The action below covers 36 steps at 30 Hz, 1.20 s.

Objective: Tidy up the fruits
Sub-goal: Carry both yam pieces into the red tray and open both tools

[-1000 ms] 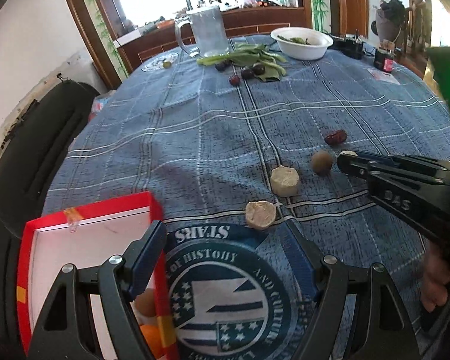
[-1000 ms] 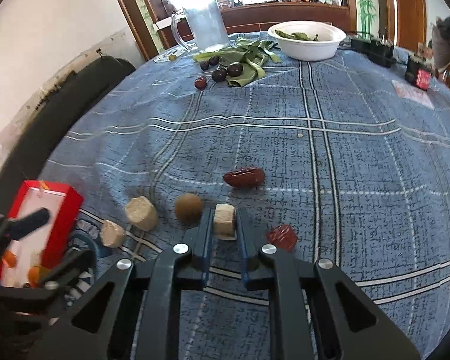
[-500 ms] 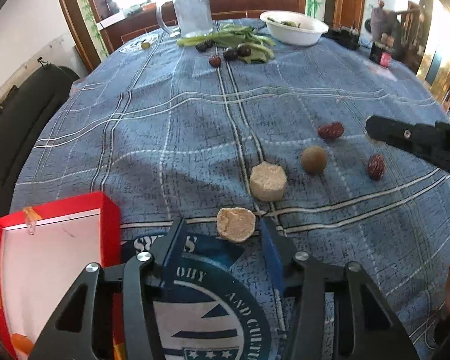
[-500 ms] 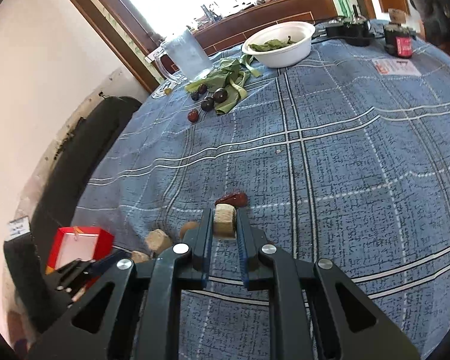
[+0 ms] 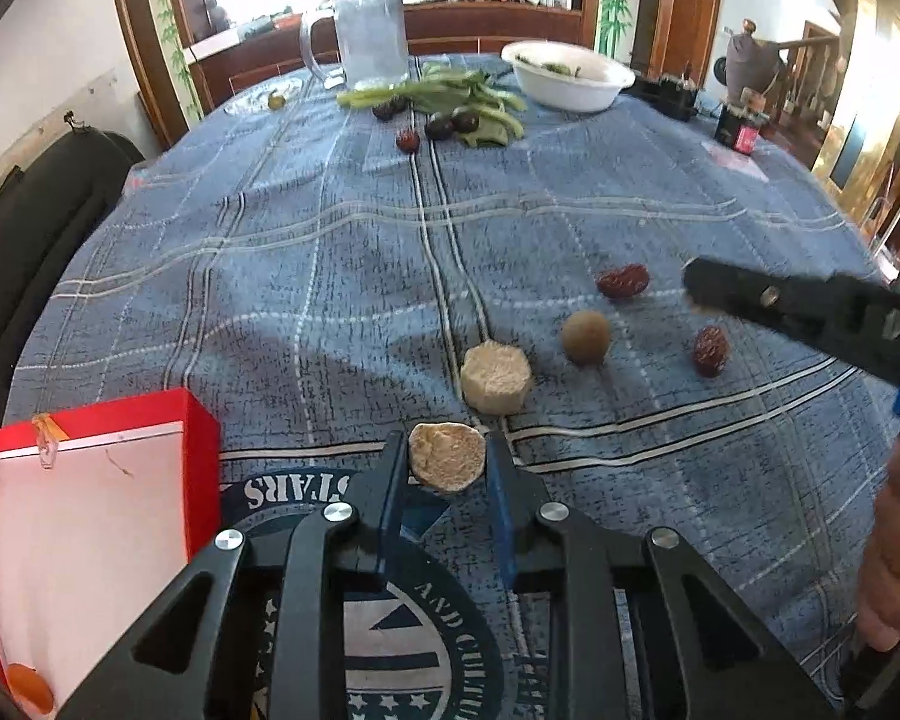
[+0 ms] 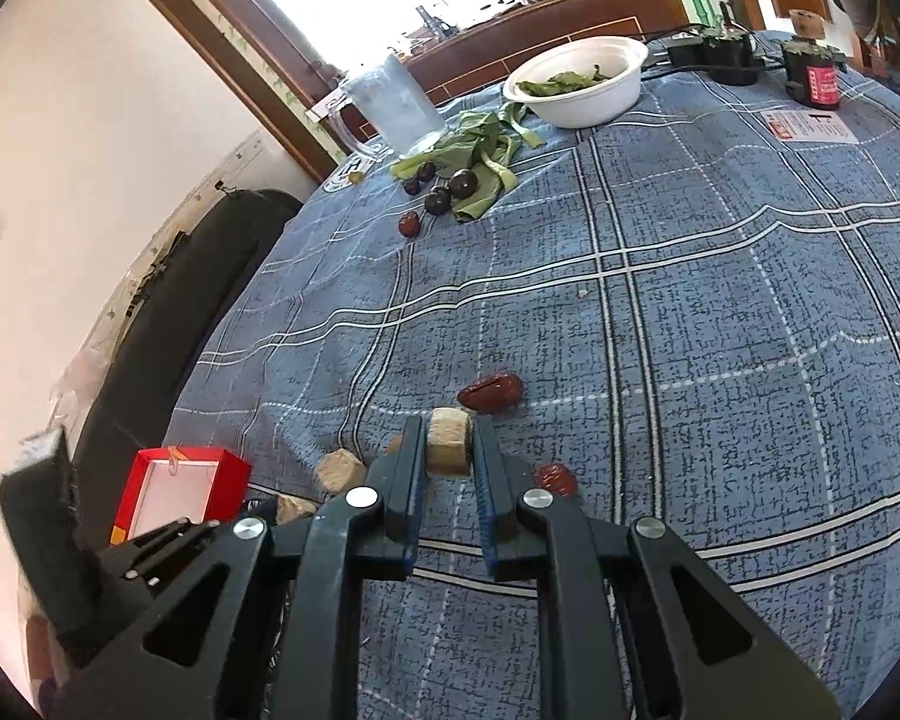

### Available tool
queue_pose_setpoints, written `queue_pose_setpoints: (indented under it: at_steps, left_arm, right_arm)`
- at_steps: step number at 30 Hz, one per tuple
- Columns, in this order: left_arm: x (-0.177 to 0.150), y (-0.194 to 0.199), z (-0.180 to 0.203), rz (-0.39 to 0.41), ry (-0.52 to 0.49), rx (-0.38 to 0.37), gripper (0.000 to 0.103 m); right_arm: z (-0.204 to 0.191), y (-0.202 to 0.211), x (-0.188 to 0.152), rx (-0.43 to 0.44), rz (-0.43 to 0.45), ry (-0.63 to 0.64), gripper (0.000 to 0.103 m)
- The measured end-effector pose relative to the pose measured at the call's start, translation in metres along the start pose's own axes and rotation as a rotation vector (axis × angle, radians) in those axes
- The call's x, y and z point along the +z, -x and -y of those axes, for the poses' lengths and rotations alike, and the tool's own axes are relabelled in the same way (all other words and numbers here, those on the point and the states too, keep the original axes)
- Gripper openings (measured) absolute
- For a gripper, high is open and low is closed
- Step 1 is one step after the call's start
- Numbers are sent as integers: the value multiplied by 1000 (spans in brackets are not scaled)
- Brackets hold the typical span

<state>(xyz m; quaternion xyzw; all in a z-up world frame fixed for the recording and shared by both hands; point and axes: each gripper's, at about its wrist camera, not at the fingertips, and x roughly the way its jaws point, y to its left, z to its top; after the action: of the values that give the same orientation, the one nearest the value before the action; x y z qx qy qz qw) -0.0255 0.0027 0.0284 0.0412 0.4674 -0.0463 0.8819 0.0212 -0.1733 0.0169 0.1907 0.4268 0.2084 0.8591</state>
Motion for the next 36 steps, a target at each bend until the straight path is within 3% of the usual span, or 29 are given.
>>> queue_pose_setpoints:
  at_steps: [13,22,31,36]
  left_arm:
    - [-4,62,18,135,-2,-33,25]
    - [-23,93,10,178,33,-36,25]
    - [-50,119,-23,209,89,1,25]
    - [-67,133,-51,234,115,86,25]
  right_arm:
    - [-17,11,-5,49,41,64,17]
    - [-25,15,-8,45,78,108,17]
    - [-19,11,-13,-23,92,88,17]
    - [-49,23,-33,36,78,99,17]
